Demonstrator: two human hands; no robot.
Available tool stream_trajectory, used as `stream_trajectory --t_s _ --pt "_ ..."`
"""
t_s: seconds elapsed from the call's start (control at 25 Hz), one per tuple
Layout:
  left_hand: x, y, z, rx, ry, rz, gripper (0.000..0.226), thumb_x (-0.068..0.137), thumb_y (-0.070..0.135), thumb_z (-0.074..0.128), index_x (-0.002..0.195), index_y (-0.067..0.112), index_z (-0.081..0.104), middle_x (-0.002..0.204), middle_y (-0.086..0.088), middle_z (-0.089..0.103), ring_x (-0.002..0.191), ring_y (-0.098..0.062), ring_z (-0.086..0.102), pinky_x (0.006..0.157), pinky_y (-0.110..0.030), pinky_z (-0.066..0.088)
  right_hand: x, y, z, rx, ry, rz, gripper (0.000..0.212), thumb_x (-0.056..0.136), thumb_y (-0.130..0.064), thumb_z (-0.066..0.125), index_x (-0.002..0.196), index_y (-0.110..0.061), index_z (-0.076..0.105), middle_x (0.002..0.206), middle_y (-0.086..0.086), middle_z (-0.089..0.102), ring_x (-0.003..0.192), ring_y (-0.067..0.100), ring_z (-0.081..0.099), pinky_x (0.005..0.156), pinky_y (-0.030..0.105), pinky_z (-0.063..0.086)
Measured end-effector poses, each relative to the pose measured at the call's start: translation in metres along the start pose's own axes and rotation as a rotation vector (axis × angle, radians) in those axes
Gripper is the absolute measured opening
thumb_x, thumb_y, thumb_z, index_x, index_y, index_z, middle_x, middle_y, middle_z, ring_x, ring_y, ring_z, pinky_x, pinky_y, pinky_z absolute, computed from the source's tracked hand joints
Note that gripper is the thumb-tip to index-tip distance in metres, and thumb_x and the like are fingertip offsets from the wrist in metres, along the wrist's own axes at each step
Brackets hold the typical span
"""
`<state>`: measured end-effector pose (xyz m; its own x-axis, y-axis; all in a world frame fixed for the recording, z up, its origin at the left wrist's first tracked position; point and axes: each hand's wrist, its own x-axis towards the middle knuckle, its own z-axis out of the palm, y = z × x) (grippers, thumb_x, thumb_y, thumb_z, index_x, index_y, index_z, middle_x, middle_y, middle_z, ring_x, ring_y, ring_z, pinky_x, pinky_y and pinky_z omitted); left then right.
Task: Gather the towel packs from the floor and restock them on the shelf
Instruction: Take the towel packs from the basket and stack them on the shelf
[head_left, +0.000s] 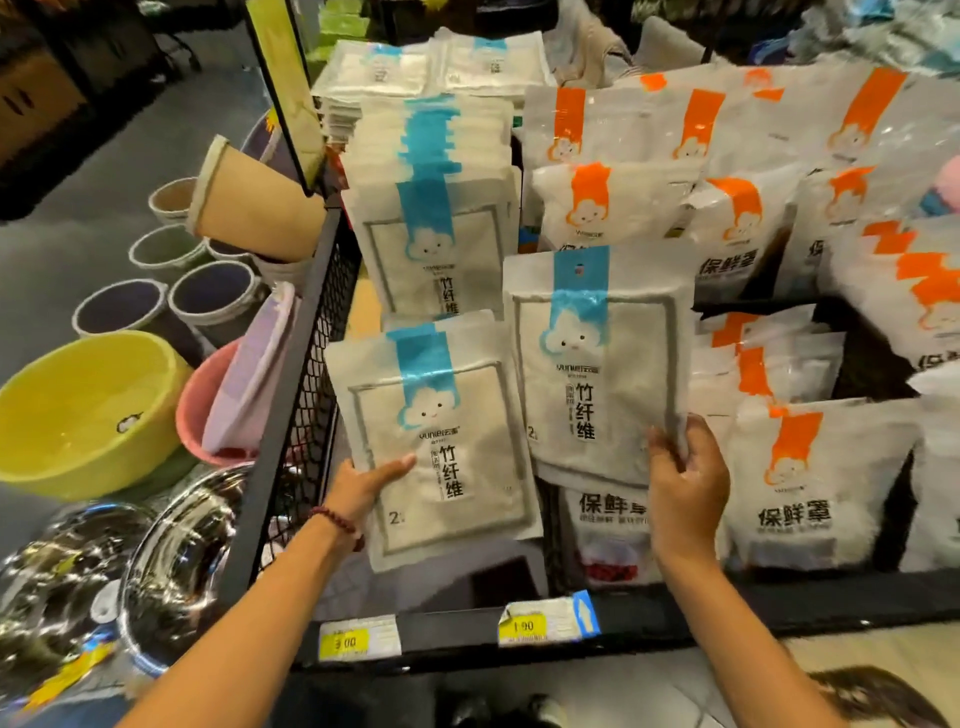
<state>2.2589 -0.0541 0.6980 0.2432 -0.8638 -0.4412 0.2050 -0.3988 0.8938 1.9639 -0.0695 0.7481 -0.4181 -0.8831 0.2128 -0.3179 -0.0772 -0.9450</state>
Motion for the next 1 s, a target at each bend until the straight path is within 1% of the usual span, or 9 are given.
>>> stream_trajectory --t_s 0.08,0.16,0.24,0.32,0.44,0.56,0.64,0.84,1.0 --pt "0.013 -0.008 0.006 -0.028 0.04 -0.029 0.042 0.064 0.013 0.077 0.101 0.003 0.061 0.093 -0.01 0.072 0.086 -0.025 0.069 0.078 -0.039 0.055 0.002 -0.001 0.002 -0.019 0.01 -0.018 0.009 0.091 -0.002 0.055 0.098 -0.004 0.06 0.086 -0.002 0.06 0.071 -0.005 0.051 0.062 0.0 0.038" --pt "0.022 -0.016 0.012 -0.006 0.074 -0.009 0.025 0.075 -0.003 0.068 0.098 0.006 0.062 0.079 0.0 0.074 0.072 -0.012 0.07 0.066 -0.026 0.057 0.001 0.001 0.003 -0.002 0.022 -0.001 0.009 0.09 -0.001 0.055 0.094 -0.009 0.057 0.078 -0.014 0.058 0.071 -0.015 0.054 0.061 -0.001 0.038" --pt "0.03 -0.025 0.016 0.063 0.077 0.016 0.025 0.079 -0.009 0.064 0.098 0.008 0.063 0.079 0.003 0.073 0.068 -0.003 0.069 0.065 -0.018 0.055 0.0 0.006 0.001 0.008 0.032 0.019 0.011 0.091 -0.002 0.056 0.088 -0.013 0.054 0.071 -0.019 0.057 0.068 -0.017 0.053 0.06 0.001 0.038" --pt "0.039 -0.034 0.018 0.1 0.081 0.013 0.03 0.076 -0.006 0.068 0.105 0.003 0.063 0.093 -0.009 0.07 0.078 -0.014 0.068 0.072 -0.024 0.055 -0.001 0.013 -0.001 0.009 0.035 0.031 0.02 0.091 -0.004 0.056 0.08 -0.02 0.051 0.07 -0.016 0.058 0.067 -0.014 0.052 0.061 0.003 0.038" --pt "0.049 -0.042 0.022 0.16 0.157 0.051 0.034 0.069 -0.004 0.076 0.1 0.005 0.062 0.086 -0.006 0.067 0.079 -0.019 0.064 0.065 -0.019 0.055 -0.002 0.018 -0.002 0.023 0.03 0.055 0.027 0.092 -0.008 0.056 0.075 -0.028 0.048 0.073 -0.02 0.06 0.068 -0.011 0.051 0.063 0.005 0.039" --pt "0.05 -0.042 0.025 0.152 0.175 0.064 0.032 0.069 -0.003 0.076 0.098 0.004 0.063 0.087 -0.006 0.068 0.077 -0.014 0.063 0.07 -0.026 0.055 -0.004 0.019 -0.002 0.014 0.036 0.066 0.023 0.093 -0.012 0.055 0.077 -0.028 0.049 0.075 -0.013 0.058 0.071 -0.006 0.051 0.067 0.013 0.042" --pt "0.055 -0.041 0.022 0.112 0.149 0.064 0.033 0.071 -0.005 0.074 0.101 0.002 0.064 0.092 -0.01 0.068 0.082 -0.019 0.064 0.077 -0.033 0.054 -0.006 0.022 -0.002 -0.001 0.047 0.073 0.021 0.093 -0.014 0.055 0.079 -0.029 0.05 0.077 -0.015 0.059 0.073 -0.003 0.052 0.071 0.02 0.045" --pt "0.072 -0.043 0.02 0.089 0.126 0.009 0.035 0.067 -0.008 0.075 0.09 0.016 0.064 0.095 -0.011 0.067 0.092 -0.027 0.064 0.087 -0.041 0.05 -0.01 0.026 -0.002 -0.031 0.071 0.062 0.027 0.092 -0.014 0.057 0.072 -0.03 0.047 0.073 -0.025 0.058 0.068 -0.007 0.05 0.063 0.013 0.04" --pt "0.08 -0.055 0.017 0.211 0.099 -0.017 0.051 0.066 -0.013 0.073 0.112 0.002 0.057 0.108 -0.017 0.065 0.104 -0.033 0.062 0.092 -0.045 0.05 -0.012 0.028 -0.005 -0.032 0.077 0.062 0.026 0.092 -0.014 0.056 0.074 -0.029 0.048 0.074 -0.024 0.059 0.069 -0.006 0.051 0.065 0.012 0.041"
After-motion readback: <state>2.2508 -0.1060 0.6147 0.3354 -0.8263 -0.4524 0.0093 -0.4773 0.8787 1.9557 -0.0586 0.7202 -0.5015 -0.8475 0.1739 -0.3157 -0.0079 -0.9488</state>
